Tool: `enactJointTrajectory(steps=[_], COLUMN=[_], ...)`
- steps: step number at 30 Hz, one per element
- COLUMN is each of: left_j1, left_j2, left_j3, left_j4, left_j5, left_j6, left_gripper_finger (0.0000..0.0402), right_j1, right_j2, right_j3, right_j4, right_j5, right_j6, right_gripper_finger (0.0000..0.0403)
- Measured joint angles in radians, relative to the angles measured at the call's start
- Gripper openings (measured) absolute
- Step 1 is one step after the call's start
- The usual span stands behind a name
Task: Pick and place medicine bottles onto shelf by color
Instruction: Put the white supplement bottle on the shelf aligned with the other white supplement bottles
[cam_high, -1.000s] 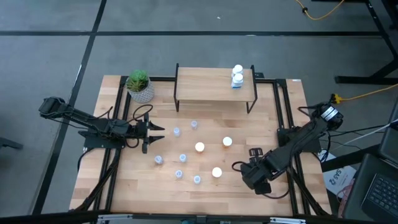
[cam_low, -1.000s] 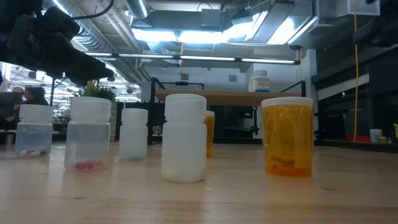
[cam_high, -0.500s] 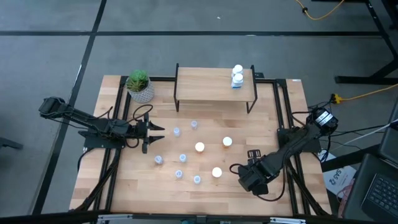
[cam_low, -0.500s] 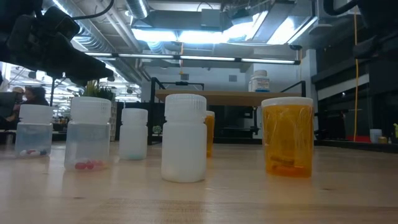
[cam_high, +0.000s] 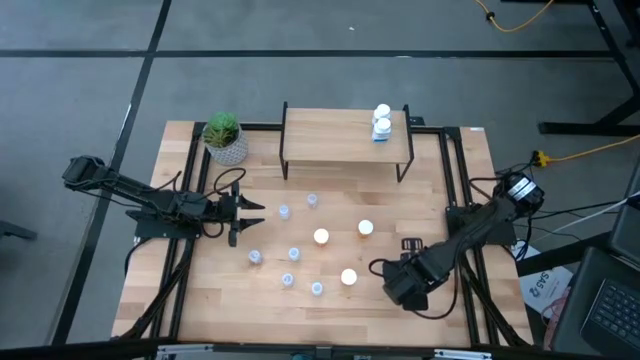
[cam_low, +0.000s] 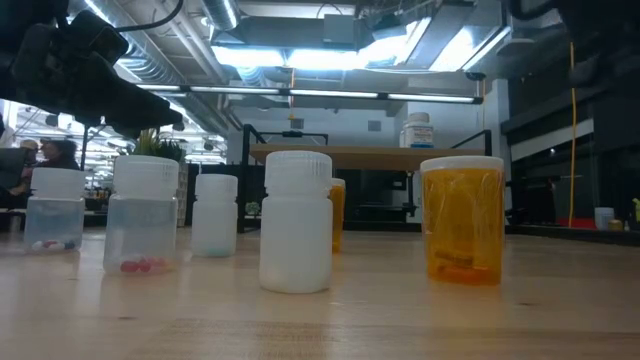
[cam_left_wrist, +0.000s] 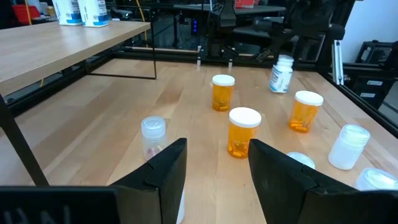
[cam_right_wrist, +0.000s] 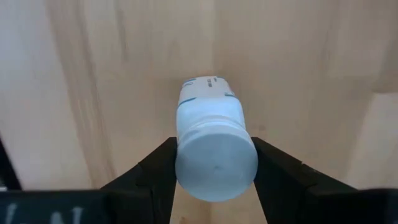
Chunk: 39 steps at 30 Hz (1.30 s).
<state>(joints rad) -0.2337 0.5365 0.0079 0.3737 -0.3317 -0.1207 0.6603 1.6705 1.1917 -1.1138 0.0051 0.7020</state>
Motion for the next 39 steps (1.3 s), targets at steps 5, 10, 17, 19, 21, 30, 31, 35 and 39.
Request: enactJointTrajectory(steps=[5,10,17,19,21,30,31,35,39], left_j1=[0.000,0.000,0.000,0.000,0.000,0.000,0.000,0.000,0.000], left_j2=[0.000,0.000,0.000,0.000,0.000,0.000,0.000,0.000,0.000], left_j3=[0.000,0.000,0.000,0.000,0.000,0.000,0.000,0.000,0.000], left_j4=[0.000,0.000,0.000,0.000,0.000,0.000,0.000,0.000,0.000], left_j5=[0.000,0.000,0.000,0.000,0.000,0.000,0.000,0.000,0.000], left_j6=[0.000,0.000,0.000,-0.003,-0.003,0.000,0.000,0.000,0.000], left_gripper_finger=[0.0165,0.0165,0.0165,0.0165,0.0165,0.0165,0.0165,0.0165,0.0165], right_j1=[-0.044,-0.108,-0.258,-0.322,-0.391,-0.720,-0.751,-0.870,-0.973], right_j2=[-0.003,-0.003,-0.026,-0.026,-0.028,-0.032,-0.032,-0.032,-0.027], right_j3=[0.121,0.312,0.538,0.579,0.607,0.650,0.648,0.637,0.635], right_j4=[-0.169,-0.379,-0.440,-0.459,-0.455,-0.458,-0.458,-0.458,-0.442], right_j5=[0.051,0.210,0.430,0.451,0.454,0.326,0.318,0.301,0.219], right_j6=[-0.066,-0.138,-0.199,-0.251,-0.337,-0.792,-0.826,-0.922,-0.997], right_gripper_finger=[0.0177,0.0177,0.0177,0.0177,0.0177,0.0177,0.0177,0.0177,0.0177])
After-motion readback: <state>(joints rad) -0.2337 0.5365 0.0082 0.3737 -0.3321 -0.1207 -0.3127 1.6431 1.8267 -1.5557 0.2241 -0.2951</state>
